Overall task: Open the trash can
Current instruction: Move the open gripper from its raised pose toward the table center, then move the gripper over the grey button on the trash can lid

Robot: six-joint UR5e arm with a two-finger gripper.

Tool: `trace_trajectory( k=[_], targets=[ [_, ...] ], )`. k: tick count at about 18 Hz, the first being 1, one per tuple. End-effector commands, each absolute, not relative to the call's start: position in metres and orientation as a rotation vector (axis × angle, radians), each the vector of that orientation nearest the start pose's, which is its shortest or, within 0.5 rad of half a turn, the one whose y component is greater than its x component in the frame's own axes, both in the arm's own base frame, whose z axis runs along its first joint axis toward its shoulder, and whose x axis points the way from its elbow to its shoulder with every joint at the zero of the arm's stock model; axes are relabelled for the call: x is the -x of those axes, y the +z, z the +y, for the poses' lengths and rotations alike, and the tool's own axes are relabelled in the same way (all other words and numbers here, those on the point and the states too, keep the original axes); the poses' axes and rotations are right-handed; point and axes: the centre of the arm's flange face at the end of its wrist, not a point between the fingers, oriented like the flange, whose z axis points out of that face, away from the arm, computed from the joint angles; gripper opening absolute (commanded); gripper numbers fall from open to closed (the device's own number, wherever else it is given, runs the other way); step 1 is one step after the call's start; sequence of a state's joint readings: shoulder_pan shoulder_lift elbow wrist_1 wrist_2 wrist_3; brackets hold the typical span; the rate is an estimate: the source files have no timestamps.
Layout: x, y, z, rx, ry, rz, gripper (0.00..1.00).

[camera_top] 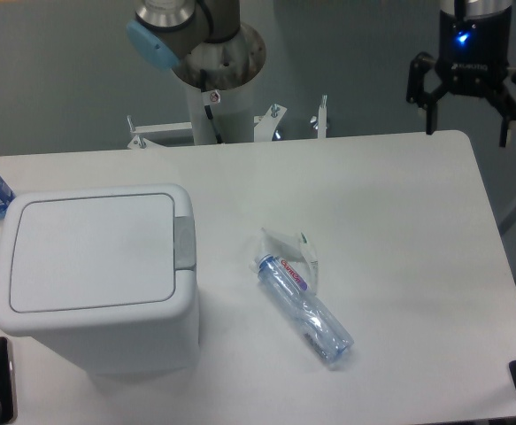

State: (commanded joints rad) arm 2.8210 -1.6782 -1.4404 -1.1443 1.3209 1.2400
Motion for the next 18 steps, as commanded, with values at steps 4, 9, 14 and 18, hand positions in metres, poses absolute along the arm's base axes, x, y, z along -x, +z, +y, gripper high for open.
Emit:
trace_trajectory(
  k=[4, 9, 14, 18],
  targets=[
    [0.479, 0.550, 0.360, 2.661, 0.418, -0.100, 1.00],
    [0.452, 0.546, 0.415, 2.573, 0.325, -0.360, 1.00],
    [0.419, 0.541, 0.456, 2.525, 0.198, -0.526, 1.00],
    [0.407, 0.541, 0.474, 2.454, 0.062, -0.641, 1.00]
  ],
)
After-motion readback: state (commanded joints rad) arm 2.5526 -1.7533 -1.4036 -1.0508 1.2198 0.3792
